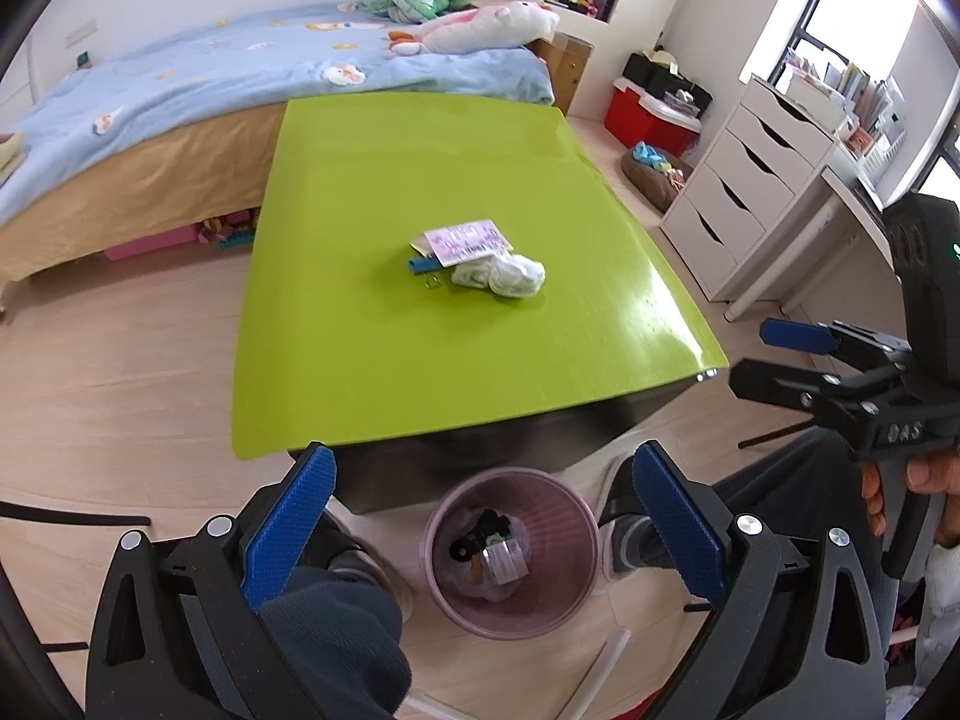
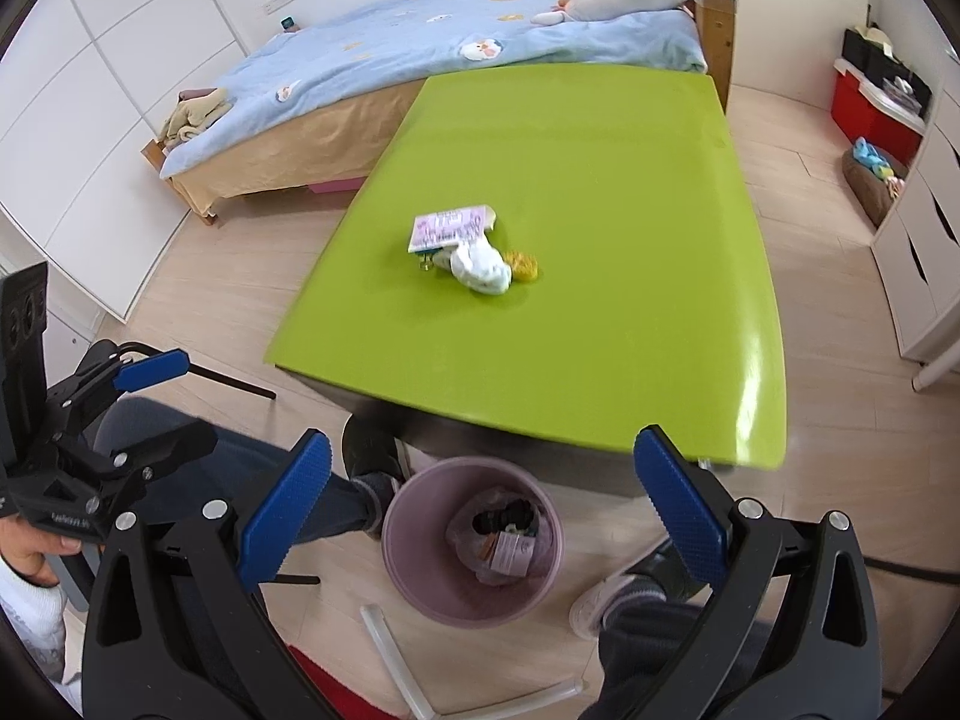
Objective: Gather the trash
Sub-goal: 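Reach the right tool to the white socks and grasp them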
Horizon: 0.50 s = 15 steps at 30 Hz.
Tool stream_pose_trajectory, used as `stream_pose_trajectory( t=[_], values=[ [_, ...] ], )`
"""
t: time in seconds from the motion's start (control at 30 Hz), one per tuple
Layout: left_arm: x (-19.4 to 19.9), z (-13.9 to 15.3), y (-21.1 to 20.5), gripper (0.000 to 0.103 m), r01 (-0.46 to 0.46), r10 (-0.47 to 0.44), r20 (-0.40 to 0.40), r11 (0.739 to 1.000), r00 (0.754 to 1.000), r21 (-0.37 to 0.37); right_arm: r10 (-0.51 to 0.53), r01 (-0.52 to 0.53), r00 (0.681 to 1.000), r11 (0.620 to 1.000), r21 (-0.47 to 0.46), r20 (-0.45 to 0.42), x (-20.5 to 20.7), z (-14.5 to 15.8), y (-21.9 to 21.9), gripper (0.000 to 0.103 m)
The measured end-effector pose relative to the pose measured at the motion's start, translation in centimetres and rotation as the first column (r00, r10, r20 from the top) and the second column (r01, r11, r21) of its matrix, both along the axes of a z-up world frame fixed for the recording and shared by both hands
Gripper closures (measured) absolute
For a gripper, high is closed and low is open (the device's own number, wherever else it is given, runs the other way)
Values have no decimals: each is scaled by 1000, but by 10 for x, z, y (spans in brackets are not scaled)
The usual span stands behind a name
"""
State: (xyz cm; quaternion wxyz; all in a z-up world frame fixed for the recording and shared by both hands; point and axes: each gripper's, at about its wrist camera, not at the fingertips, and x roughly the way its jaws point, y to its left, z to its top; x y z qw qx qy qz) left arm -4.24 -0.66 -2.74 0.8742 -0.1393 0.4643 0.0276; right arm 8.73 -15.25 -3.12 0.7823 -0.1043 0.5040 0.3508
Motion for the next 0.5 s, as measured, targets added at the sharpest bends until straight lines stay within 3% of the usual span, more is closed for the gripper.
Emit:
stream_pose_trajectory(
  t=[0.2,0.5],
  values=[
    [9,0,10,8,-14,14,-6,1000,1000,-1,42,-42,999,999,-31,3,29,-6,35,4],
    [11,-10,26,8,-56,56,-32,998,998,-17,125,-127,992,983,-130,-21,69,-40,91,4]
  ],
)
